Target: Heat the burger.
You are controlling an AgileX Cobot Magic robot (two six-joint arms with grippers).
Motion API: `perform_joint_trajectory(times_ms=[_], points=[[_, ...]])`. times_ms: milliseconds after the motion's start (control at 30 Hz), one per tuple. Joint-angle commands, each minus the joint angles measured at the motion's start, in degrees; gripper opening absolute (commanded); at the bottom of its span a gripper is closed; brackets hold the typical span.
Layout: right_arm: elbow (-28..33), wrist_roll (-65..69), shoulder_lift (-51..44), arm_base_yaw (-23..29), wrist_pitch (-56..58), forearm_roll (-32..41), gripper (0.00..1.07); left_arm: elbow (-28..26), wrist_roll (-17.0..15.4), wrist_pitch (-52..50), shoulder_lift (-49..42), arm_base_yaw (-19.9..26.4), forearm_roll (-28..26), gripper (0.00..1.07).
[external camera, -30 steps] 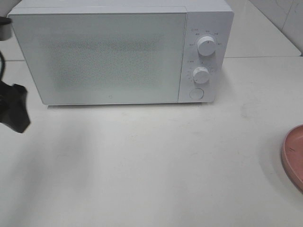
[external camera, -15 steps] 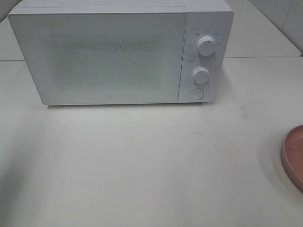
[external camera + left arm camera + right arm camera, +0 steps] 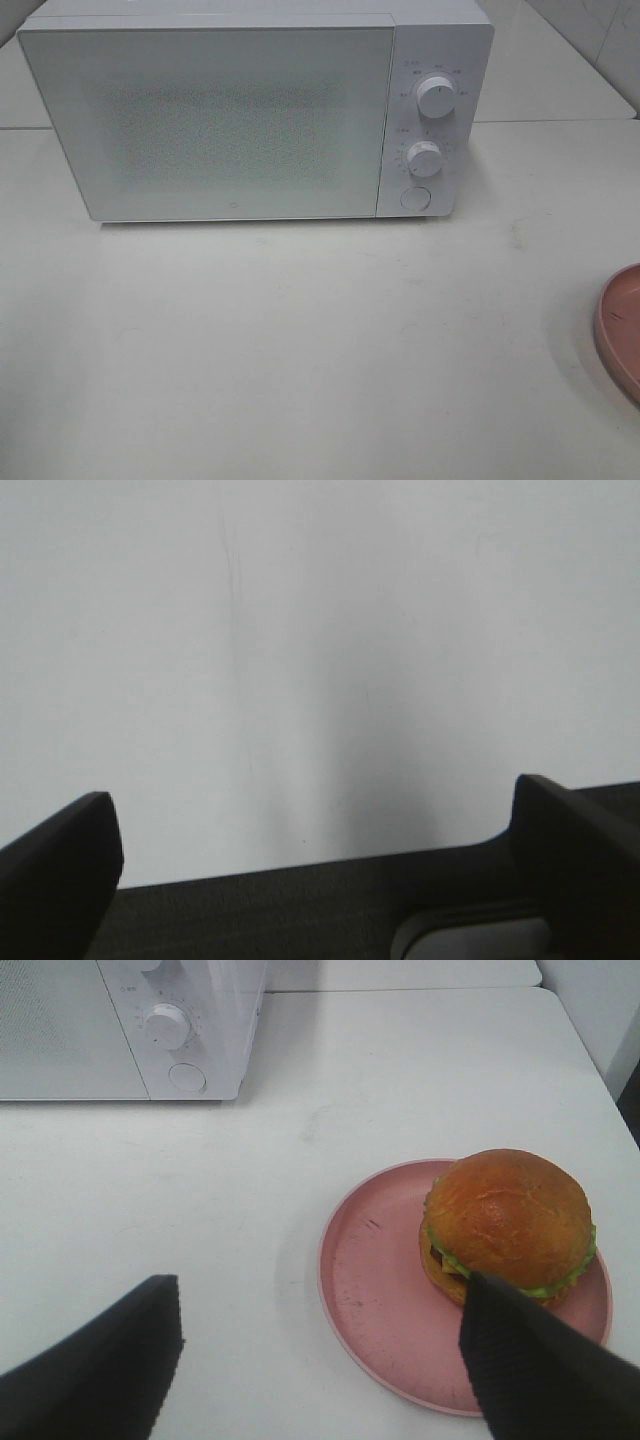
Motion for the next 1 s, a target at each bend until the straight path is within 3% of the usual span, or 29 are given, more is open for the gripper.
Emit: perform_joint_trajectory(times_ms=[33,200,533,1000], points=[[0.17,-0.97,-1.66,-0.46,-0.57,-0.11,0.76,0.52,0.06,0.06,-4.64,0.17,0.40,0.98],[0.17,-0.97,-1.66,-0.46,-0.57,-0.11,0.76,0.52,0.06,0.00,-17.19,0.17,0.40,0.98],[0.17,-0.97,-1.66,-0.46,-0.57,-0.11,0.76,0.52,0.06,0.00,-28.42,0.17,-0.63,0.98],[0.17,-0.97,-1.66,-0.46,-0.57,-0.11,0.76,0.52,0.11,0.00,-30.48,0.17,-0.57,0.98]])
